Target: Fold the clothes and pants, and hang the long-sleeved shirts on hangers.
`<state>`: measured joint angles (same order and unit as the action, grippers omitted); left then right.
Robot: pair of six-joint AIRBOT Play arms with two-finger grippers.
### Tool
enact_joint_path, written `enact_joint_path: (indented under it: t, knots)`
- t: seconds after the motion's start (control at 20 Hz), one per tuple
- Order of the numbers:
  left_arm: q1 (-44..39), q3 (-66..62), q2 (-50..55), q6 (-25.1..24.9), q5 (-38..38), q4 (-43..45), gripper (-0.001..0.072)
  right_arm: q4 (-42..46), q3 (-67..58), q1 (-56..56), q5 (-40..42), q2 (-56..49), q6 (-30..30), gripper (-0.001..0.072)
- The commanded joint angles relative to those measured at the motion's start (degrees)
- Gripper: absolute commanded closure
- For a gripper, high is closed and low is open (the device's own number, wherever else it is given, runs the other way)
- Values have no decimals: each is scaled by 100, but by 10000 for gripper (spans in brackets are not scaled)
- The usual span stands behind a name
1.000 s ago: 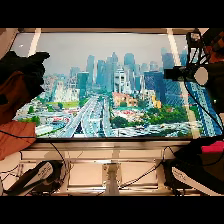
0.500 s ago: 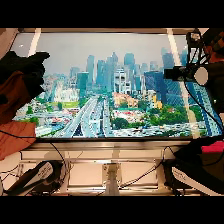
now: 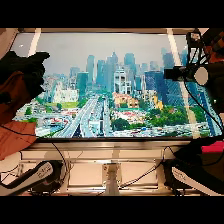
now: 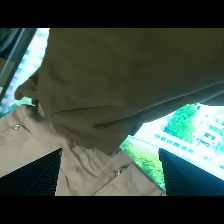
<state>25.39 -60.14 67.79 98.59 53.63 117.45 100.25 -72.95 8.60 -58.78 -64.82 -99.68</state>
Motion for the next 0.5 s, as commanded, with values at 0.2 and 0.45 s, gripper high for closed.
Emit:
enact_joint_path:
  t: [0.2, 0.45]
  knots:
    - [9, 4, 1047, -540, -1075, 7, 9, -2, 2, 7, -7, 4, -2, 697]
    - [42, 4, 1491, -542, -1873, 68, 117, -2, 2, 7, -7, 4, -2, 697]
